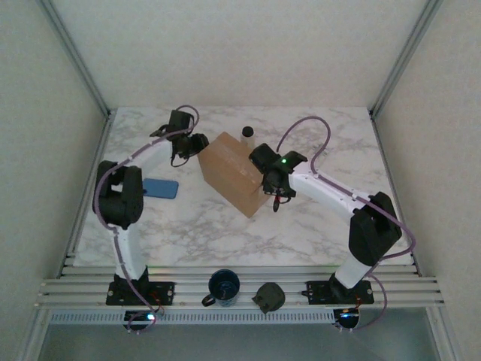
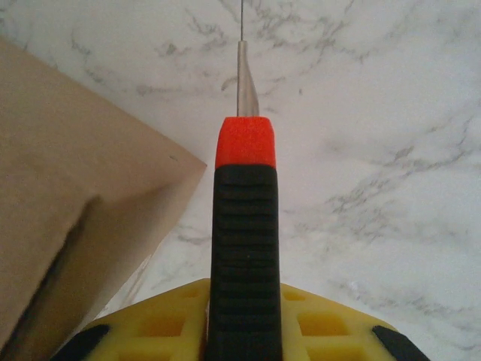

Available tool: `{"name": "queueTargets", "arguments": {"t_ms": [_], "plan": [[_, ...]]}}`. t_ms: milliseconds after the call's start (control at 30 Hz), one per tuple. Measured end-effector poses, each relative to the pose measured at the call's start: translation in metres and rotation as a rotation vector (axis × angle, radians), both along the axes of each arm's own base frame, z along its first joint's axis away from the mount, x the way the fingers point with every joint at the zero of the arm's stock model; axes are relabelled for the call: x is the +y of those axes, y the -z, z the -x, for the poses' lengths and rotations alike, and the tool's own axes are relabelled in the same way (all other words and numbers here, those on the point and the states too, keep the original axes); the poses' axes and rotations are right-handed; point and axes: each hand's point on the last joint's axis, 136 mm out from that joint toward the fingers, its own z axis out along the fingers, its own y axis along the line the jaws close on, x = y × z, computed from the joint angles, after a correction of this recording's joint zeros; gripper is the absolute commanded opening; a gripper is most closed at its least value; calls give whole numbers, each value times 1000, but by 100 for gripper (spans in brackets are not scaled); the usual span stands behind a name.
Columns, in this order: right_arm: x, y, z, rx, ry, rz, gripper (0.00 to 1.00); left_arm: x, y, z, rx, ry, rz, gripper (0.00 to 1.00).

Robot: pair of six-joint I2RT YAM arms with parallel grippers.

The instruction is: Unpack the express box

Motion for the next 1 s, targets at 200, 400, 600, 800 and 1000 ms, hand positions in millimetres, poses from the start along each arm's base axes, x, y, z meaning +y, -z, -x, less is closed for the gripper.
{"name": "queueTargets", "arguments": {"t_ms": [200, 400, 600, 800, 1000], "plan": [[-2, -10, -28, -19, -101, 35, 0, 17, -10, 31, -15, -44, -24, 51], [1, -12, -51, -28, -175, 39, 0, 31, -5, 51, -2, -94, -52, 51], [5, -13, -65, -39, -190, -5, 0, 39, -5, 52, 1, -136, -83, 55], [9, -14, -75, -55, -184, -72, 0, 60, -10, 54, 22, -233, -174, 60], [-7, -16, -92, -67, -134, -131, 0, 80, -48, 45, -30, -323, -248, 63]]}}
